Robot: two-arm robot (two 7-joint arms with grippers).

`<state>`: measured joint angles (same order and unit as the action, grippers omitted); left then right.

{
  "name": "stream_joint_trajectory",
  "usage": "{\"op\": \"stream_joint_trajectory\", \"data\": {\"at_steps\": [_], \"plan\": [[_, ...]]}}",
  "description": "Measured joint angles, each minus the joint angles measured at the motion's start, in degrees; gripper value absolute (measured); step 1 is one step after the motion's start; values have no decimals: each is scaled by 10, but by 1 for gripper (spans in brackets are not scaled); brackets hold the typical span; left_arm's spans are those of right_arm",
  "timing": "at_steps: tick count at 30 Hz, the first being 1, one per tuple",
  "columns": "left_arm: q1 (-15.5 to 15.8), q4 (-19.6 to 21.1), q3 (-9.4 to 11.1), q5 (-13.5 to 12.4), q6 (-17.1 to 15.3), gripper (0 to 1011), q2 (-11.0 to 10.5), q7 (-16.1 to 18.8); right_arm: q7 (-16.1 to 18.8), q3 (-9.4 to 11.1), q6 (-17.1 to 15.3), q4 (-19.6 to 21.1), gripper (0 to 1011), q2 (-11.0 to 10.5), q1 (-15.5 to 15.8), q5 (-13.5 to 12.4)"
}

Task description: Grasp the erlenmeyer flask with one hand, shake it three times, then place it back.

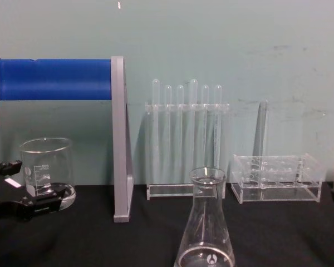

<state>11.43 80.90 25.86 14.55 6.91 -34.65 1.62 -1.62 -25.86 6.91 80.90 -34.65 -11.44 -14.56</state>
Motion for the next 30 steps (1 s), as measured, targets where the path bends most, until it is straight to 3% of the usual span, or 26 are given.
{"op": "stream_joint_trajectory", "data": {"at_steps": [30], "plan": [[0, 0, 0, 0, 0, 1001, 0, 0, 0, 0, 0, 0, 1003, 0, 0, 0]]}}
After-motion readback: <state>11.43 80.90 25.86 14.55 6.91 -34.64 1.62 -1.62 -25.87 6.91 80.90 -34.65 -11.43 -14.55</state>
